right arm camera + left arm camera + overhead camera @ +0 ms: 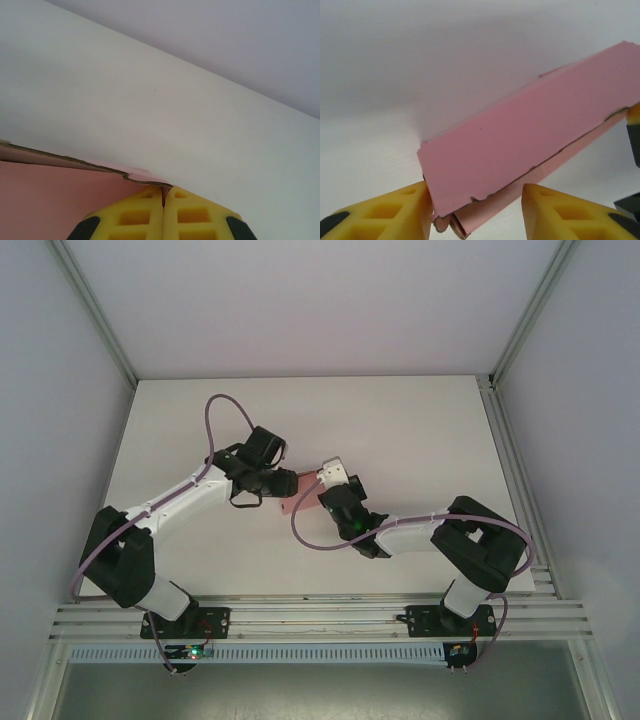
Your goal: Assemble paper box
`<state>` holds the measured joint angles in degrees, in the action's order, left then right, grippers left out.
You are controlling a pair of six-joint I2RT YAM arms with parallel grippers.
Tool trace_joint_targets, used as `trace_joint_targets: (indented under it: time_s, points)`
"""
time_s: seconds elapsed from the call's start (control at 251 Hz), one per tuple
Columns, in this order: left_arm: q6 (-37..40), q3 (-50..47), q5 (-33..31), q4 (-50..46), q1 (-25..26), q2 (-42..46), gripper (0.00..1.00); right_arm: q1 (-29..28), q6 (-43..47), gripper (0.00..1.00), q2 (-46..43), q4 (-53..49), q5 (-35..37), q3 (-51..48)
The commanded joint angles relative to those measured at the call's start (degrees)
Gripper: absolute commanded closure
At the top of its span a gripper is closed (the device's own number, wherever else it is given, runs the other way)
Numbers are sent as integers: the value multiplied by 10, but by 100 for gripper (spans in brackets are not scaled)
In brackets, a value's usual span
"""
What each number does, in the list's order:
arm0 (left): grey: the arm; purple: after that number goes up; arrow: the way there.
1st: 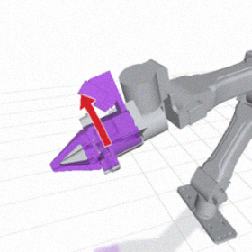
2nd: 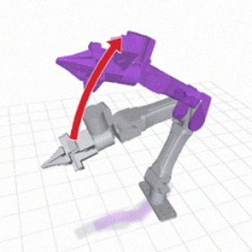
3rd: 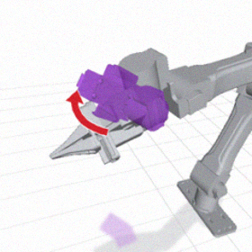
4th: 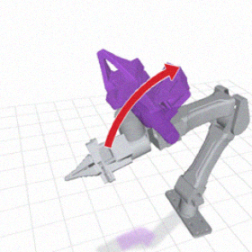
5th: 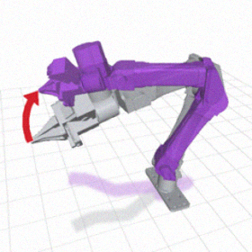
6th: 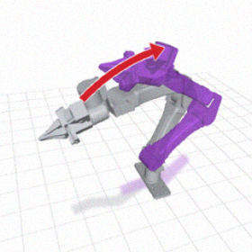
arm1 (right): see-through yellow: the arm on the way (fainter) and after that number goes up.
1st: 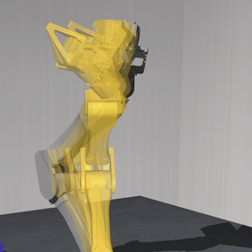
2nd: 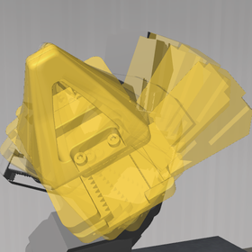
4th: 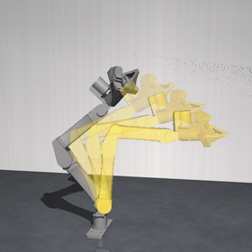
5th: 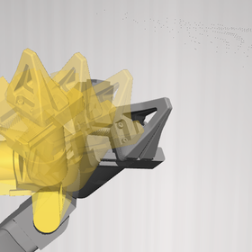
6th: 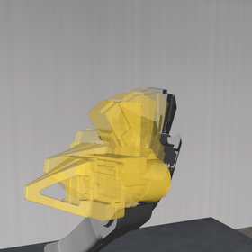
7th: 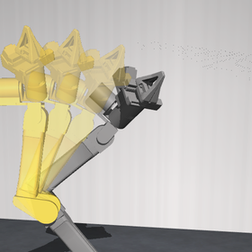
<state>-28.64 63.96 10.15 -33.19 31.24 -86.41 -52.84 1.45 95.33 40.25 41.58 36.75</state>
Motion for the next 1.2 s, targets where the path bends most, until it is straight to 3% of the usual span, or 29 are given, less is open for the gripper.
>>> trace_joint_targets:
  time_s: [0.0, 0.088, 0.196, 0.219, 0.243, 0.255, 0.535, 0.802, 0.93, 1.05, 1.197]
  points:
    - [-33, 20, 13, -67, 13, 11, 31, -13, 7, 100, 36, -115, -27, -9]
    - [-57, 18, 8, -62, 10, 23, 24, -13, 7, 100, 39, -121, -30, -2]
    - [-89, 13, 34, -26, -4, 42, 25, -11, 2, 100, 44, -129, -32, 4]
    - [-100, 10, 39, -14, -10, 48, 19, -10, 1, 100, 45, -130, -31, 6]
    - [-113, 6, 42, -2, -16, 55, 3, -10, -1, 100, 45, -133, -30, 6]
    - [-121, 3, 41, 3, -20, 58, 0, -10, -2, 100, 45, -134, -30, 7]
    - [-267, -69, 86, 99, -123, 73, 0, -9, -25, 100, 33, -155, -31, 9]
    - [-337, -145, 132, 277, -135, 46, 0, -10, -36, 100, 33, -172, -23, 13]
    - [-348, -186, 138, 311, -134, 35, 13, -9, -45, 100, 29, -171, -26, 10]
    - [-367, -239, 150, 383, -133, 23, 33, -9, -57, 100, 29, -175, -36, 10]
    - [-347, -277, 129, 438, -118, 5, 44, -8, -80, 100, 16, -182, -46, 9]
